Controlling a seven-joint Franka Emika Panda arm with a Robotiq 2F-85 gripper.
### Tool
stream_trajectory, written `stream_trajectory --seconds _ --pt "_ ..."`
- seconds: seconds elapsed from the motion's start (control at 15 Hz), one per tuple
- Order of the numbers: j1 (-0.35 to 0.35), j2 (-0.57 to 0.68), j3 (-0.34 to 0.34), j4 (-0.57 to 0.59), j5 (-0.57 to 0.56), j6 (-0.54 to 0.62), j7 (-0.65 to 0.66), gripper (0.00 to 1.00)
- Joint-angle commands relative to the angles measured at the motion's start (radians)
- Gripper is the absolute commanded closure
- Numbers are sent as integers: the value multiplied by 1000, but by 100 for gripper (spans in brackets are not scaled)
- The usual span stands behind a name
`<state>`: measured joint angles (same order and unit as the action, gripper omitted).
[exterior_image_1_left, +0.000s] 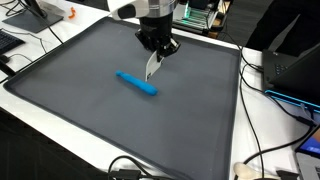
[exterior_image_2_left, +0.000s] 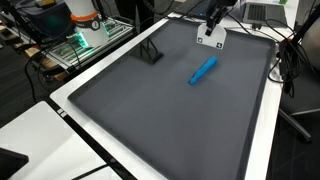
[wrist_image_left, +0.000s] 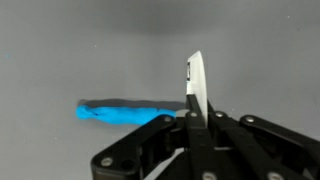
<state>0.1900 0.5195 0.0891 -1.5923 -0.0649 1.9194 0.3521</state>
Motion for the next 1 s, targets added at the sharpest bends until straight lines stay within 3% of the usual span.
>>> stream_trajectory --seconds 0.0,0.93 --pt "12 37 -24 33 -9 31 -11 99" --pt "18 192 -49 206 -16 5 -63 99"
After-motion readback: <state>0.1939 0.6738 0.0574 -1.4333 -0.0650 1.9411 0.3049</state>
